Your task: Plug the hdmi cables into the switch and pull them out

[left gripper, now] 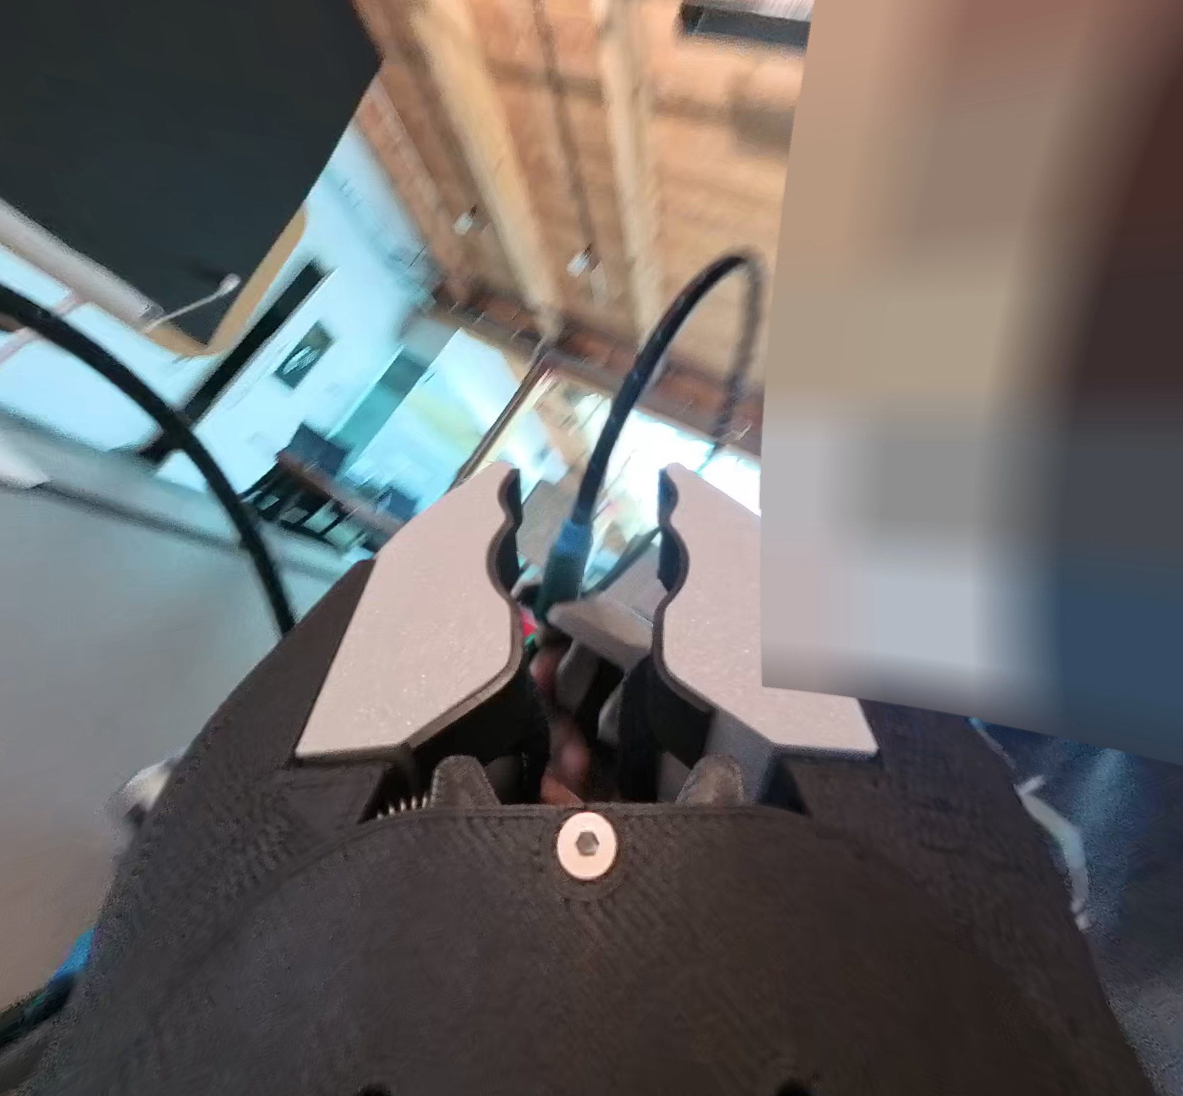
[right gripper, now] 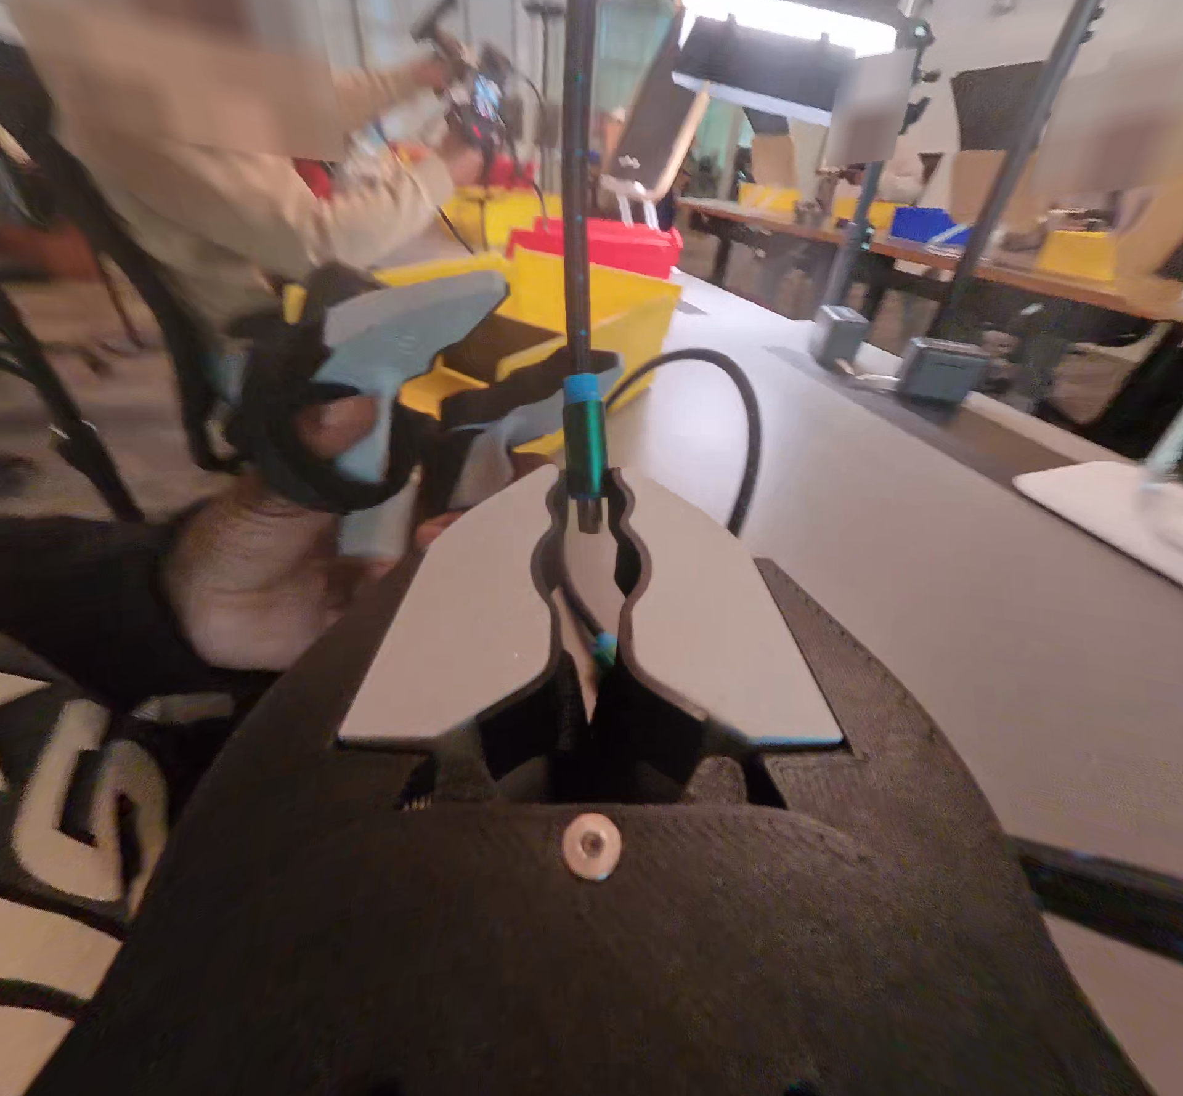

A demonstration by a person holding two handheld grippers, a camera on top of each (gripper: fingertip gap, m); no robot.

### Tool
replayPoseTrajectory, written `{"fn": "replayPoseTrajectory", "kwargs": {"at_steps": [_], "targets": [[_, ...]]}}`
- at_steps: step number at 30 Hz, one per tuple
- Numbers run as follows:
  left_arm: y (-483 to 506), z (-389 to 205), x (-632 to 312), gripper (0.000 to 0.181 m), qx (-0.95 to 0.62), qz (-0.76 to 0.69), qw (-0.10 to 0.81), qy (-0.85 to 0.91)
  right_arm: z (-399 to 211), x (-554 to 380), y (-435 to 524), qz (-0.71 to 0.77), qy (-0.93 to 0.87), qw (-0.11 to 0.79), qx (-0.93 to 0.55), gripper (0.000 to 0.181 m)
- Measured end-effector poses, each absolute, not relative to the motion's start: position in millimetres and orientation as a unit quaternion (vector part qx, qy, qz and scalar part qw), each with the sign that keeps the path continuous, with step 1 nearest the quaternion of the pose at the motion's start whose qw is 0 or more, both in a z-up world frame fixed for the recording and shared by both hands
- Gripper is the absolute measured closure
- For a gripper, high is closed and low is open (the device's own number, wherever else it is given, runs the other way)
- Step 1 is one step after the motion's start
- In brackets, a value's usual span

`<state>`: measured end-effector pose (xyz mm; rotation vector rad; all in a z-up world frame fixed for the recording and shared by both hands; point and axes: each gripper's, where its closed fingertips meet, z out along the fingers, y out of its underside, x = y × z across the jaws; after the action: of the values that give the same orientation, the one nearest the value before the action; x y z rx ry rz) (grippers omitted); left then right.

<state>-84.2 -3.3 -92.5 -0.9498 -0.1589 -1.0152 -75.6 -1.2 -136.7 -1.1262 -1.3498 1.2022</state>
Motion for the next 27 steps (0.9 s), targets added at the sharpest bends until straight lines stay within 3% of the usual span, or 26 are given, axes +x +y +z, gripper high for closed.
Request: {"fn": "replayPoseTrajectory", "kwargs": {"at_steps": [7, 11, 14, 18, 23, 27], "targets": [[12.7, -112.6, -64.9, 0.143, -0.541, -0.379, 0.749, -0.047, -141.1, -74.8, 13.4, 0.279, -0.627, 0.592, -0.423, 0.169], [12.6, -116.0, -71.2, 0.162, -0.54, -0.381, 0.748, -0.055, -138.9, -74.3, 10.6, 0.194, -0.646, 0.629, -0.388, 0.169], [11.1, -116.6, -72.6, 0.161, -0.533, -0.402, 0.743, -0.055, -138.7, -74.5, 9.4, 0.162, -0.653, 0.636, -0.378, 0.169], [2.9, -108.2, -78.6, 0.163, -0.476, -0.476, 0.736, -0.07, -127.4, -75.6, -1.7, 0.189, -0.637, 0.662, -0.346, 0.165], [-3.7, -104.8, -102.4, 0.164, -0.428, -0.498, 0.746, -0.113, -127.0, -67.2, -26.4, 0.287, -0.65, 0.632, -0.31, 0.131], [-8.9, -104.2, -116.8, 0.163, -0.421, -0.487, 0.755, -0.128, -106.1, -45.6, -45.4, 0.436, -0.609, 0.599, -0.283, 0.135]]}}
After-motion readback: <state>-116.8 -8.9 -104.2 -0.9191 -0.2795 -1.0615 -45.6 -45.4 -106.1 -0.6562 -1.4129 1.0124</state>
